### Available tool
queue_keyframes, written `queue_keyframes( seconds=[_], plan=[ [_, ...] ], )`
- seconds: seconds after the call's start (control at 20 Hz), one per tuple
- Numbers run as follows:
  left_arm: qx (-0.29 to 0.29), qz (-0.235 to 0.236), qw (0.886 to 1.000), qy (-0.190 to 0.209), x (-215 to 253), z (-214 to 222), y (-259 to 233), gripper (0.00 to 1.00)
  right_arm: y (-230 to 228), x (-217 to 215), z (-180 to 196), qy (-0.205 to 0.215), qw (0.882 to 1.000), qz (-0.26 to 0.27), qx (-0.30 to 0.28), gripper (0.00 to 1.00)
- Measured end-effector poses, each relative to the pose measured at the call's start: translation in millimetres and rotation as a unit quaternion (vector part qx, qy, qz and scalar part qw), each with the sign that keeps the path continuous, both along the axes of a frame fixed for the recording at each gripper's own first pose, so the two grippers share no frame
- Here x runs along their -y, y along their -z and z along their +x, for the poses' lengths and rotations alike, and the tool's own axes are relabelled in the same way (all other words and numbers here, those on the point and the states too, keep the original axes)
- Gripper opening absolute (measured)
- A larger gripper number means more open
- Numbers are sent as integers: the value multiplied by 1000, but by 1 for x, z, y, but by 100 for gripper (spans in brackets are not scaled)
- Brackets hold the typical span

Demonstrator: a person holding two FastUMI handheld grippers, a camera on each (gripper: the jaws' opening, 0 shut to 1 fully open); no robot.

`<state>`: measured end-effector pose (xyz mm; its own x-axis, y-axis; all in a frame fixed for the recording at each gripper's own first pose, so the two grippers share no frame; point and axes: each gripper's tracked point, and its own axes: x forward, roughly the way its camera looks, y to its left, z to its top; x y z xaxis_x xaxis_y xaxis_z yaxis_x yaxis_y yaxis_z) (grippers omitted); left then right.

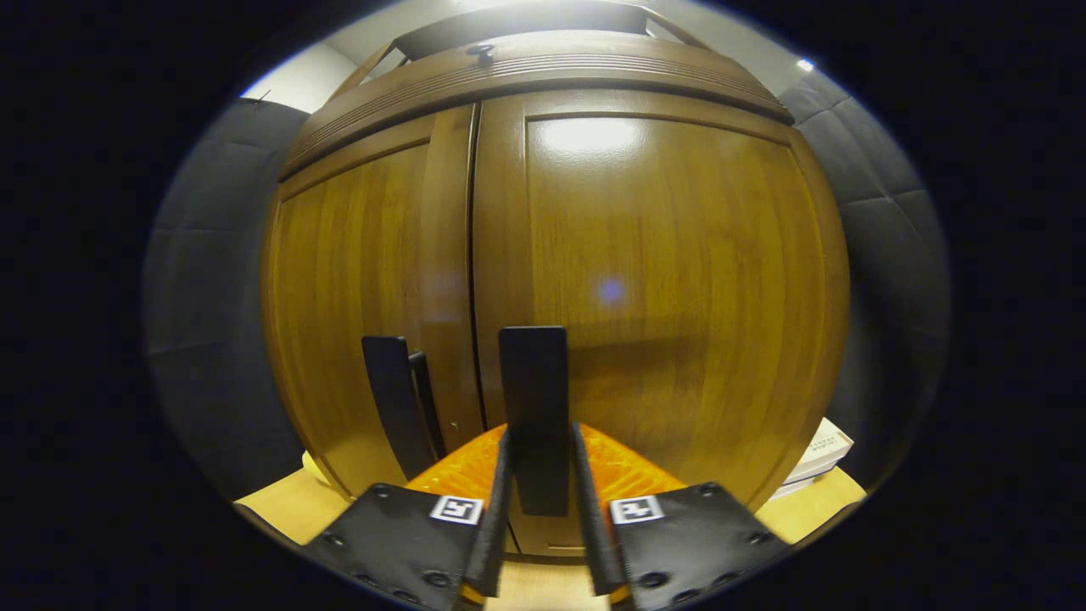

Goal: Open the right door of the double-door shoe cabinet with the right hand, and open the left door with the left hand.

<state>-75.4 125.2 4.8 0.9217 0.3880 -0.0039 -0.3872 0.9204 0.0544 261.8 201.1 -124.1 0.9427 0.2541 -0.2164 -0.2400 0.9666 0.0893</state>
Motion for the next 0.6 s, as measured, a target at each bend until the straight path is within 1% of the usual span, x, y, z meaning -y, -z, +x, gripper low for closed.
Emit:
queue_keyframes(
  seconds=[0.05, 0.15, 0.2, 0.25, 0.3, 0.35, 0.4, 0.45, 0.5, 0.55, 0.6],
  plan=[
    [0, 0, 1000, -1, 0, 0, -1, 96, 0, 3, -1, -2, 1000, -6, -3, 39],
    [1, -1, 1000, 1, 1, 1, -1, 96, 1, 2, -3, -9, 1000, -5, -7, 32],
    [2, -1, 1000, 4, 2, 2, -1, 96, 0, 1, -2, -13, 1000, 2, -5, 17],
    [2, 0, 1000, 7, 4, 2, -2, 96, 2, 1, -3, -13, 1000, 7, -9, 17],
    [4, 2, 1000, 10, 5, 3, -5, 96, -4, 3, -6, -12, 1000, 8, -8, 11],
    [6, 3, 1000, 13, 6, 3, -5, 96, 0, 2, -3, -10, 1000, 5, -9, 11],
    [9, 5, 1000, 17, 7, 3, -7, 96, 0, 2, -3, -9, 1000, 4, -11, 8],
    [12, 7, 1000, 21, 9, 4, -7, 96, -1, 3, -5, -9, 1000, 6, -11, 11],
    [14, 8, 1000, 24, 10, 5, -9, 96, -2, 3, -8, -12, 1000, 9, -14, 11],
    [16, 8, 999, 27, 11, 6, -9, 96, -2, 5, -14, -16, 1000, 12, -12, 8],
    [18, 8, 999, 28, 12, 6, -10, 96, -2, 7, -21, -22, 1000, 13, -11, 8]
  ],
)
